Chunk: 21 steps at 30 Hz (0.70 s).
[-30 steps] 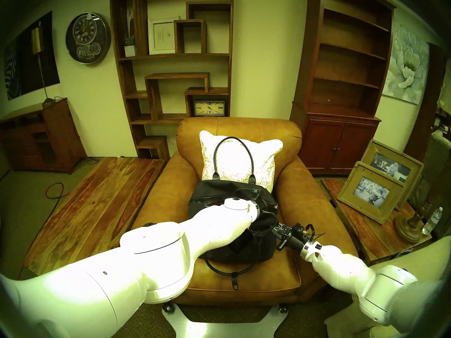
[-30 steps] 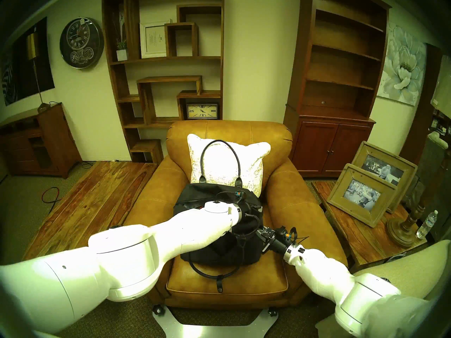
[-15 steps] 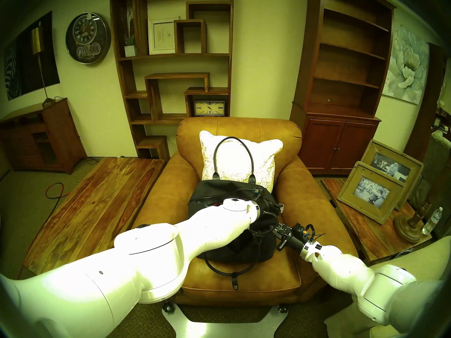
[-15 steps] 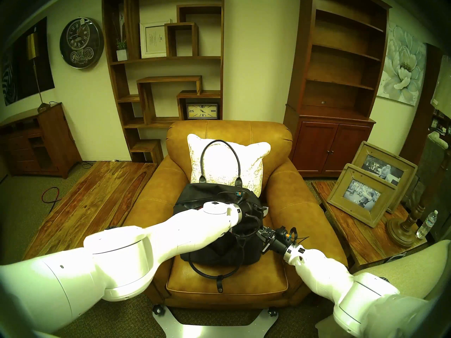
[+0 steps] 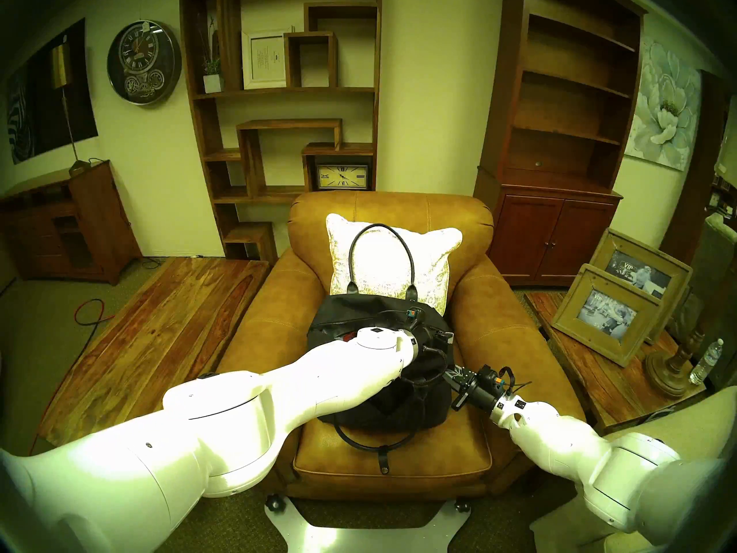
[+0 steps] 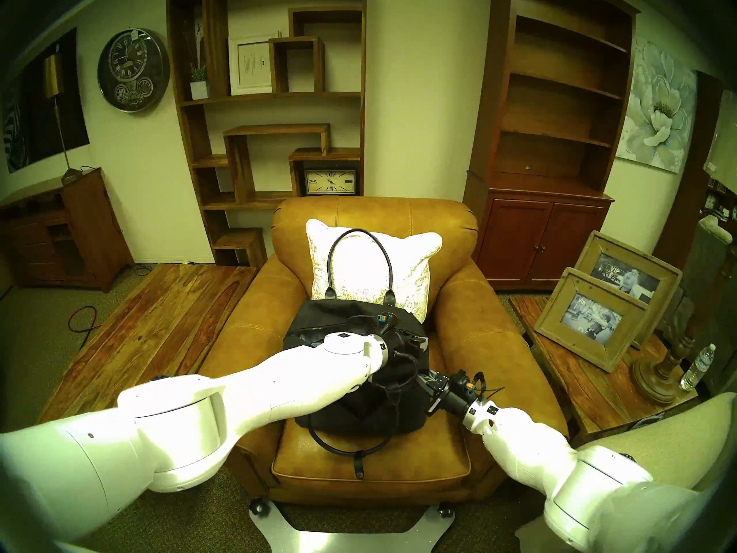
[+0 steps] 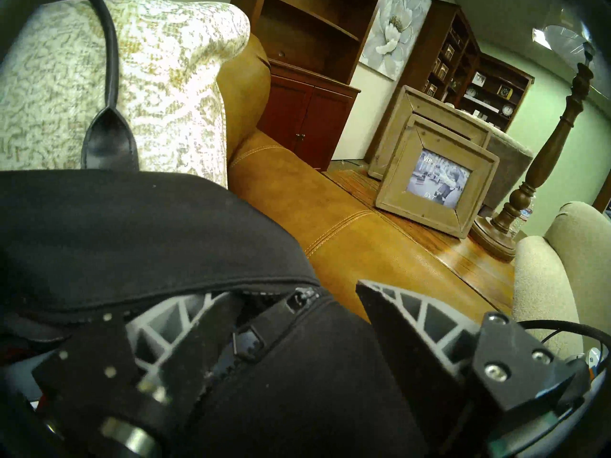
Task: Close a bag with a zipper
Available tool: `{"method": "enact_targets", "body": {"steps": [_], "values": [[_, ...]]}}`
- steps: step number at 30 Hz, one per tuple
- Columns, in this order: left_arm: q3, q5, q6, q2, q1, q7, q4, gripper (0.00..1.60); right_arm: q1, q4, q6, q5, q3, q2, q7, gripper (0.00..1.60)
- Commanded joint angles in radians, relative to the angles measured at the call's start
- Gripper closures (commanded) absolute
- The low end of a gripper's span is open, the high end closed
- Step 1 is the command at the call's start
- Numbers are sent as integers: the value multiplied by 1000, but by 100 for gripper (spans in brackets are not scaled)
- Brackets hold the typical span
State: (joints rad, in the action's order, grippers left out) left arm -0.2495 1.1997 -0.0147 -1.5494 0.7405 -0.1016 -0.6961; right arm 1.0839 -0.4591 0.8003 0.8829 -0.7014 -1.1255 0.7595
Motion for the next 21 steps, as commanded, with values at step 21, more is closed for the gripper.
{"method": "enact_targets", "body": {"steps": [21], "values": [[-5,9,23,79,14,47,-150,89,-4,-13,9,1,1,-6,5,160]]}}
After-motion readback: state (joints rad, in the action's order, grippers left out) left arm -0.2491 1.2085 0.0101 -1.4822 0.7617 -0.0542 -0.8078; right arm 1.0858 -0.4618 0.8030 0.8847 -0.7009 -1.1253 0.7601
